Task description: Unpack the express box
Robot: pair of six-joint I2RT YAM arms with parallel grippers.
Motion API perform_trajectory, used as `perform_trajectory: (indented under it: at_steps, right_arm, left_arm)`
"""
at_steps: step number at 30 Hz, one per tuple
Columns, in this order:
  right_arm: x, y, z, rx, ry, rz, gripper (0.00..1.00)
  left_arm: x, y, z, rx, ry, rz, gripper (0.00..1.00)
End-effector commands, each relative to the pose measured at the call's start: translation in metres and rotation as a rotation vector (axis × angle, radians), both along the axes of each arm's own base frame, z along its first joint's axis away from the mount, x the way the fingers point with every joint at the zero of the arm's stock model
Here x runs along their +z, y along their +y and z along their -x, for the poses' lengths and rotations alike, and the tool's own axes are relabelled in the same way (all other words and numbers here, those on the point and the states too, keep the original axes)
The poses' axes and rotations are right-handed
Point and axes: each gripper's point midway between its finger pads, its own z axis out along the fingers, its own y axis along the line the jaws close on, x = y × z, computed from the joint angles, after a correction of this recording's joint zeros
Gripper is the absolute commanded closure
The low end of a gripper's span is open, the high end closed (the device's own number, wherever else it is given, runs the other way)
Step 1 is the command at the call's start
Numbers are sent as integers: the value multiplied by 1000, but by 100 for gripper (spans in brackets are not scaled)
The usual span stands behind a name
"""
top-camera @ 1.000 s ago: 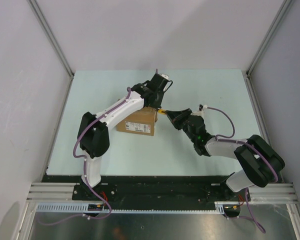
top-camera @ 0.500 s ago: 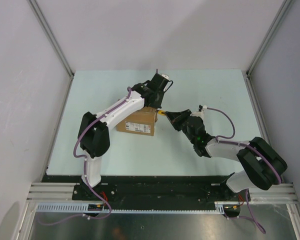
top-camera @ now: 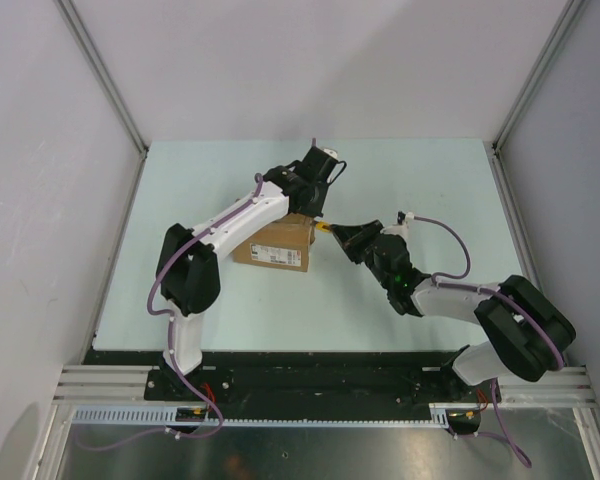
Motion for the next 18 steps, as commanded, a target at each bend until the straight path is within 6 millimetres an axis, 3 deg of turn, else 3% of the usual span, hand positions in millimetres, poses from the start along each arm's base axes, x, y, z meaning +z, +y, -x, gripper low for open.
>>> perform_trajectory:
  at_steps: [1, 18]
  right_arm:
    - [6, 42, 52, 260, 12, -34, 100]
    - [-1, 51, 68, 300, 52, -20, 100]
  left_arm:
    - [-91, 36, 44, 26, 287, -201, 95]
    - [-104, 41, 42, 35, 307, -224, 96]
